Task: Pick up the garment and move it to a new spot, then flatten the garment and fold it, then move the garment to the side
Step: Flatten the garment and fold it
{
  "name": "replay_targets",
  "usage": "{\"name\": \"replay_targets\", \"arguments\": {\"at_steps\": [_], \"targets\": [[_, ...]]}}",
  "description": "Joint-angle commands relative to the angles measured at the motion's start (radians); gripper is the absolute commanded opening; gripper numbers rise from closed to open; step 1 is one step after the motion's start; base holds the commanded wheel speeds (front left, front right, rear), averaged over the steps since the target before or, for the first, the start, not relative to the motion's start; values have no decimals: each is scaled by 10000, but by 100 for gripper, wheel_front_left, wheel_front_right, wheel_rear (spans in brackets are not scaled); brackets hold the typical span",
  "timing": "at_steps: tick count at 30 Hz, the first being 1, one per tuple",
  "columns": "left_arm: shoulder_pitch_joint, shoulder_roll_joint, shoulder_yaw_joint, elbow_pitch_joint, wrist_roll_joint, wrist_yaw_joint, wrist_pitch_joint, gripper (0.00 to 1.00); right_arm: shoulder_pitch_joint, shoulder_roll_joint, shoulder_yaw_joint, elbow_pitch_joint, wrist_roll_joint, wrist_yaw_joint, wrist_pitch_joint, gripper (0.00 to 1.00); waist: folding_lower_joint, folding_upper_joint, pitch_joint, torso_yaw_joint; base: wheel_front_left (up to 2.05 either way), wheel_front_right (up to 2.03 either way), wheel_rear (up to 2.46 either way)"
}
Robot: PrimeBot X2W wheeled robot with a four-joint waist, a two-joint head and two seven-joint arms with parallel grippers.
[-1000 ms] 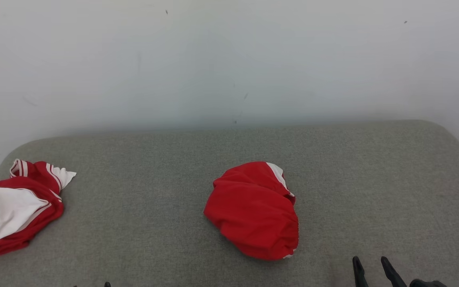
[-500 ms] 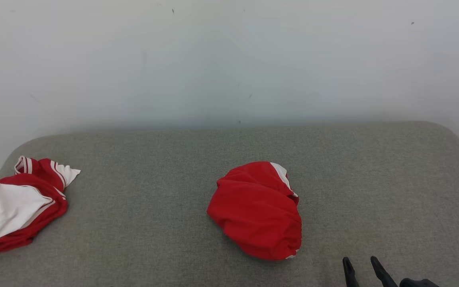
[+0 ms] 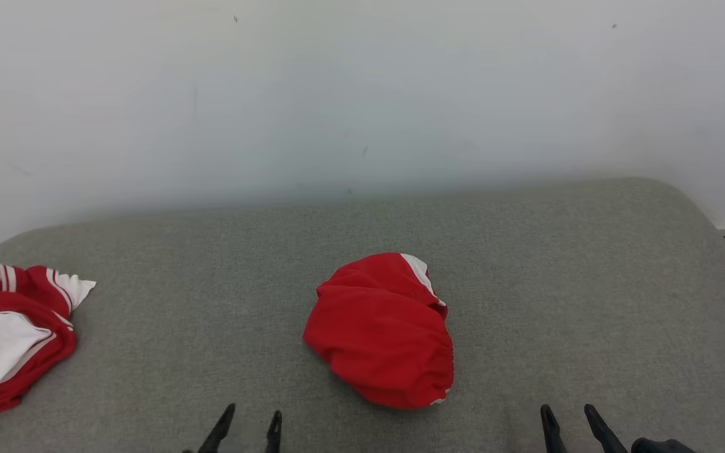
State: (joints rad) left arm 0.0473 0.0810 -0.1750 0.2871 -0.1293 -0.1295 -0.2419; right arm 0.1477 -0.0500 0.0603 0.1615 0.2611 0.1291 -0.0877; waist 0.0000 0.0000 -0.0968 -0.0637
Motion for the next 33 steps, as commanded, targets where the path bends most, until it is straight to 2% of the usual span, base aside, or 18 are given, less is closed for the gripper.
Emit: {"name": "replay_targets", "arguments": {"at_steps": [1, 6, 12, 19, 29, 30, 31, 32, 33], "targets": [[-183, 43, -95, 85, -156, -1, 68, 100, 9, -8, 28, -33, 33, 31, -1, 100, 0, 0, 73, -171, 0, 0, 0], [-1414, 315, -1416, 1103, -887, 5, 773, 100, -73, -6, 67, -88, 33, 31, 62, 100, 0, 0, 266, -656, 0, 0, 0], [-2545, 708, -2182, 2366, -489, 9, 1124, 100, -210, -19, 108, -219, -35, 31, 139, 100, 0, 0, 635, -1336, 0, 0, 0], [-3327, 648, -2176, 3537, -550, 55, 848, 100, -264, -17, 74, -314, -23, 31, 141, 100, 0, 0, 1029, -1937, 0, 0, 0], [-4195, 320, -1888, 4613, -1070, 113, 294, 100, -429, -16, 138, -331, 11, 31, 98, 100, 0, 0, 1274, -2246, 0, 0, 0], [-4267, 278, -1877, 4674, -1160, 100, 252, 85, -437, -16, 139, -330, 11, 31, 89, 100, 0, 0, 1287, -2254, 0, 0, 0], [-4347, 244, -1896, 4753, -1217, 86, 223, 45, -448, -16, 133, -330, 13, 29, 87, 100, 0, 0, 1297, -2262, 0, 0, 0], [-4442, 218, -1910, 4792, -1270, 82, 197, 0, -458, -16, 125, -327, 13, 29, 89, 100, 0, 0, 1303, -2266, 0, 0, 0], [-4516, 171, -1906, 4839, -1386, 71, 177, 0, -468, -16, 117, -321, 11, 31, 83, 100, 0, 0, 1309, -2267, 0, 0, 0]]}}
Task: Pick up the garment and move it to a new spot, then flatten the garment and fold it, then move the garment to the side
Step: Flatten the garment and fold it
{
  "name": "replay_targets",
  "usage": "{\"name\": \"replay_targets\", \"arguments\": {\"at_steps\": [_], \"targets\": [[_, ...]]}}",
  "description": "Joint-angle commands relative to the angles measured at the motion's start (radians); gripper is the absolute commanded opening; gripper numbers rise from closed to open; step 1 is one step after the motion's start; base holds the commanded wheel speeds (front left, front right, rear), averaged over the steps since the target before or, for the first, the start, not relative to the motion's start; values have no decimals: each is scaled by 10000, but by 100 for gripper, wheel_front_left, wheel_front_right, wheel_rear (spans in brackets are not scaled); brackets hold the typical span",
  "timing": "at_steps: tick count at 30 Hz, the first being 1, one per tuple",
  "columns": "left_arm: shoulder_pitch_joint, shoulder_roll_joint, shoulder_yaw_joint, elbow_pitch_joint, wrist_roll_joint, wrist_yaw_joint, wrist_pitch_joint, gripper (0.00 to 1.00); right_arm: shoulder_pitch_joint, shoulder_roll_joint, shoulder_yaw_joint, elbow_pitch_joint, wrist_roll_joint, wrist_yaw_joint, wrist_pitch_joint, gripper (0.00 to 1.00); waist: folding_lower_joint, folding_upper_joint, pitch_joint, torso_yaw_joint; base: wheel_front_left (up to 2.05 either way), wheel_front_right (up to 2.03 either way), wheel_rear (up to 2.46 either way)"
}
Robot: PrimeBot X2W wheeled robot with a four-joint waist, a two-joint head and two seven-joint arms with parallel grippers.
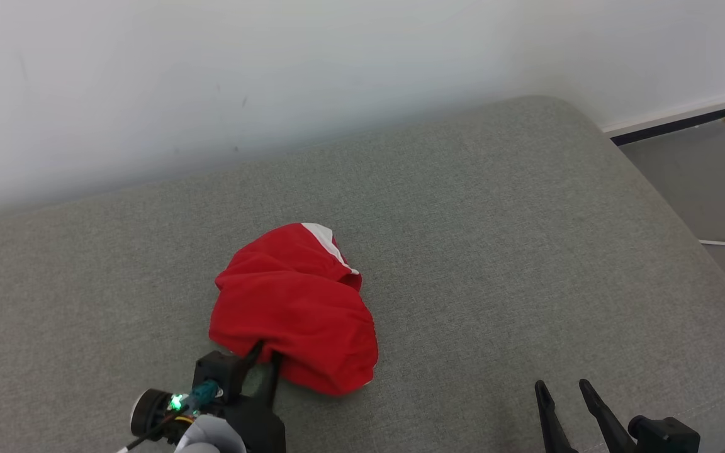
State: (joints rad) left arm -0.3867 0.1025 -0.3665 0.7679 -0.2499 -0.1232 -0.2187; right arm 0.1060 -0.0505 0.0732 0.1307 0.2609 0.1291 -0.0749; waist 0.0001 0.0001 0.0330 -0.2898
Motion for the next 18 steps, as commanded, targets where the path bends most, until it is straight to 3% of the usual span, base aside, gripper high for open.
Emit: {"name": "replay_targets", "arguments": {"at_steps": [1, 8, 18], "targets": [[-236, -88, -13, 61, -258, -9, -86, 0, -62, -10, -18, -9, 14, 29, -50, 100, -1, -1, 17, -3, 0, 0, 0], [-895, -471, -463, -803, -1547, -63, -337, 0, -122, -8, -14, 38, 50, 29, -63, 100, -1, -1, -49, 78, 0, 0, 0], [-2522, -517, -2069, -3493, -4278, -68, -466, 0, -178, -4, 79, 196, 154, 29, -126, 100, -1, -1, -279, 83, 0, 0, 0]]}}
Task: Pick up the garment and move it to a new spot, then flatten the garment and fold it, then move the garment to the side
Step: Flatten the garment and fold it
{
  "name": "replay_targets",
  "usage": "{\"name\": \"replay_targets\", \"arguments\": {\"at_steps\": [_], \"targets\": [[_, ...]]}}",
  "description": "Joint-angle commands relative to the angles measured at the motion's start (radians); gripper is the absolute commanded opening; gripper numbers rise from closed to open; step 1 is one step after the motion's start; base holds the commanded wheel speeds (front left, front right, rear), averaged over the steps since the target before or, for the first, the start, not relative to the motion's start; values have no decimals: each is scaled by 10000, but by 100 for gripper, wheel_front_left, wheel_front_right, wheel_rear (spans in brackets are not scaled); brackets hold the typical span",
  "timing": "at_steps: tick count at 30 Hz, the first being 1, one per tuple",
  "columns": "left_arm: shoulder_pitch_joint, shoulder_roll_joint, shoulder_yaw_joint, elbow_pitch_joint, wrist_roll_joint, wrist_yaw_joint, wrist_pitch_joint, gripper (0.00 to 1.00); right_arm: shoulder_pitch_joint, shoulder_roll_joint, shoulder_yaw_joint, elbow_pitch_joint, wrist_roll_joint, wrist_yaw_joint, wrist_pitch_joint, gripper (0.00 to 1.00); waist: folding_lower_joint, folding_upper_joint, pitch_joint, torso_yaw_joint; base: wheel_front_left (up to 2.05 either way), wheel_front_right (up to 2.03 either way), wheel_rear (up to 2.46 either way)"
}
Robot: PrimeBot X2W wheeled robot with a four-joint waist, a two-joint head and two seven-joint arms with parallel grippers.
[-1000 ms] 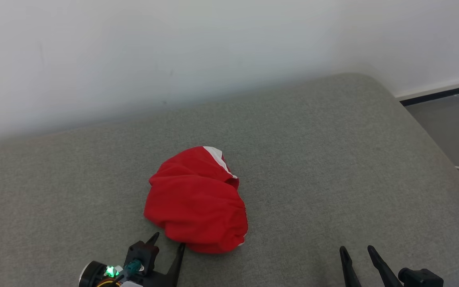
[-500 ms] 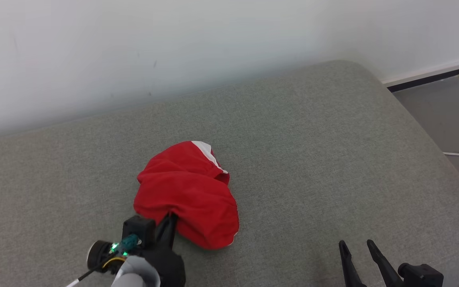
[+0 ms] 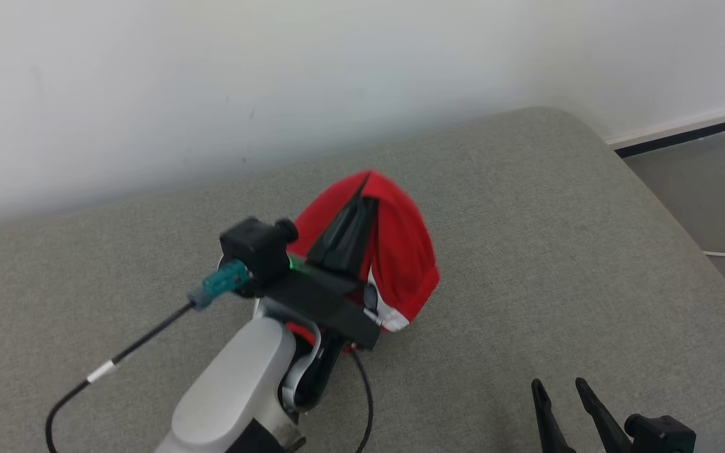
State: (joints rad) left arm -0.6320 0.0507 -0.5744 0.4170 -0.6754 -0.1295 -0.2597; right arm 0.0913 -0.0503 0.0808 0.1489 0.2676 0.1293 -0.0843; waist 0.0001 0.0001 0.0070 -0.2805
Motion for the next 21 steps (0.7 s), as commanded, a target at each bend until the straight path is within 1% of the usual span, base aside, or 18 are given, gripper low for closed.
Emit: {"name": "replay_targets", "arguments": {"at_steps": [1, 4, 6, 8, 9, 13, 16, 18, 21], "targets": [[-214, -4, -35, -296, -362, 22, -61, 0, -39, -6, 12, 30, 90, 27, -49, 100, -1, -1, -42, -20, 0, 0, 0], [-432, 0, 163, -1541, -1610, 235, -52, 0, -61, -5, 31, 80, 138, 27, -102, 100, -1, -1, -83, -28, 0, 0, 0], [-306, 2, 487, -2411, -2551, 408, -55, 0, -69, -4, 42, 114, 166, 27, -139, 100, -1, -1, -104, -22, 0, 0, 0], [-43, 5, 815, -2917, -3201, 674, -57, 0, -78, -4, 44, 147, 164, 27, -155, 100, -1, -1, -111, 8, 0, 0, 0], [100, 6, 911, -2933, -3313, 834, -56, 0, -76, -3, 43, 162, 189, 27, -187, 100, -1, -1, -109, 40, 0, 0, 0], [697, 7, 1415, -1974, -2702, 1511, -59, 0, -129, -3, 96, 191, 225, 27, -236, 100, -1, -1, -66, 162, 0, 0, 0], [1219, 5, 1765, -768, -1971, 1844, -59, 0, -137, -4, 103, 205, 223, 27, -244, 100, -1, -1, -17, 289, 0, 0, 0], [1432, -1, 2040, -45, -1448, 1988, -60, 0, -161, -2, 125, 212, 190, 27, -224, 100, -1, -1, 11, 357, 0, 0, 0], [1620, -4, 2407, 859, -644, 2013, -60, 0, -215, -5, 164, 189, 149, 27, -182, 100, -1, -1, 35, 433, 0, 0, 0]]}}
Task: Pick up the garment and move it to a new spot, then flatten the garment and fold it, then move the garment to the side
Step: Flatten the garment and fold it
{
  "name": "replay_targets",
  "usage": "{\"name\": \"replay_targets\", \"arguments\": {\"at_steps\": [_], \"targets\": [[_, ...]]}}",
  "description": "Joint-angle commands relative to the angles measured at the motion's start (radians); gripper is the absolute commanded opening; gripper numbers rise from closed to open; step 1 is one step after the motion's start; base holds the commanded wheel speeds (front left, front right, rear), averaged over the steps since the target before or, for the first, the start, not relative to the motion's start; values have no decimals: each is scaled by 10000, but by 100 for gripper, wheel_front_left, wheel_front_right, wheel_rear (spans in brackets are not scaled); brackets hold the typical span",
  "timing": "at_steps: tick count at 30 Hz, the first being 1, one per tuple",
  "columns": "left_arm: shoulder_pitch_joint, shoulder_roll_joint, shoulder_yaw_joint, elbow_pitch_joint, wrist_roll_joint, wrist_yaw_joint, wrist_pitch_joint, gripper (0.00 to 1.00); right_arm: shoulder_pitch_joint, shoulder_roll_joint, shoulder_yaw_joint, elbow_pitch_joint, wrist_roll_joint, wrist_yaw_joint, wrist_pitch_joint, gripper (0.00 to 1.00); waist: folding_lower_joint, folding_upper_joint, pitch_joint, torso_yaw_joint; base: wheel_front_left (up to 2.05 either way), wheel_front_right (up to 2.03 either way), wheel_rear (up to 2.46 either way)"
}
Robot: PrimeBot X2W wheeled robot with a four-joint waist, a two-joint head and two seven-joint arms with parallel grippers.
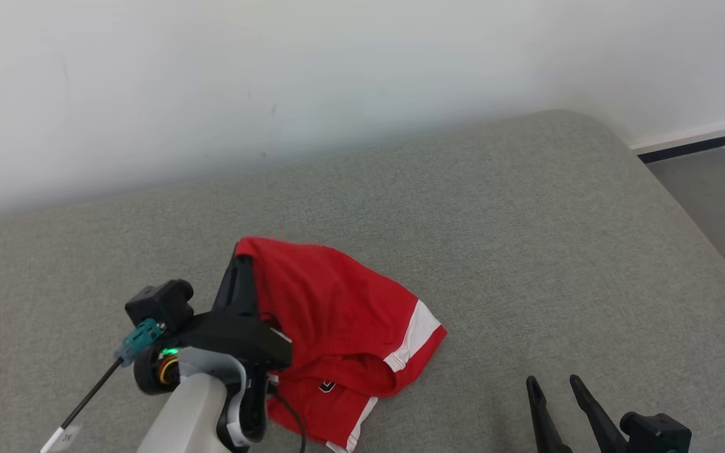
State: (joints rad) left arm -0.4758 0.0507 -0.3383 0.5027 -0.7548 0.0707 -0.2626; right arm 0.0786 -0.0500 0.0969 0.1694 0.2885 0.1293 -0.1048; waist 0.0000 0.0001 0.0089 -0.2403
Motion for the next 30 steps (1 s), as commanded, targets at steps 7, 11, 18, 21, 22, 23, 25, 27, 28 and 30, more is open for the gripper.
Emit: {"name": "replay_targets", "arguments": {"at_steps": [7, 11, 18, 21, 22, 23, 25, 27, 28, 30], "targets": [[278, 168, 626, 1481, 1597, -26, -32, 100, -20, -9, 80, -51, -66, 21, 77, 100, 0, -1, -19, 143, 0, 0, 0], [390, 334, 614, 2375, 2064, -90, -32, 100, 50, -7, 71, -56, -43, 21, 93, 100, 0, -1, -62, 209, 0, 0, 0], [833, 421, 817, 2641, 2506, -307, -32, 100, 162, -7, -35, -88, -48, 21, 126, 100, 0, -1, -148, 481, 0, 0, 0], [1185, 370, 790, 2215, 2860, -438, -33, 100, 236, -7, -57, -127, -29, 21, 133, 100, 0, -1, -202, 667, 0, 0, 0], [1306, 353, 736, 2076, 3003, -476, -33, 100, 249, -7, -61, -134, -27, 21, 144, 100, 0, -1, -225, 721, 0, 0, 0], [1403, 340, 639, 1978, 3146, -562, -33, 100, 257, -7, -82, -145, -26, 21, 144, 100, 0, -1, -237, 772, 0, 0, 0], [1540, 297, 330, 1797, 3379, -778, -33, 100, 270, -7, -121, -158, -16, 21, 134, 100, 0, -1, -272, 866, 0, 0, 0], [1655, 234, -96, 1802, 3611, -1030, 41, 100, 287, -7, -126, -179, -4, 21, 143, 100, 0, -1, -298, 917, 0, 0, 0], [1654, 207, -316, 1796, 3701, -1141, 106, 100, 297, -7, -119, -186, 2, 21, 152, 100, 0, -1, -304, 932, 0, 0, 0], [1609, 159, -745, 1820, 3729, -1389, 423, 100, 292, -7, -77, -182, 11, 21, 165, 100, 0, -1, -302, 923, 0, 0, 0]]}}
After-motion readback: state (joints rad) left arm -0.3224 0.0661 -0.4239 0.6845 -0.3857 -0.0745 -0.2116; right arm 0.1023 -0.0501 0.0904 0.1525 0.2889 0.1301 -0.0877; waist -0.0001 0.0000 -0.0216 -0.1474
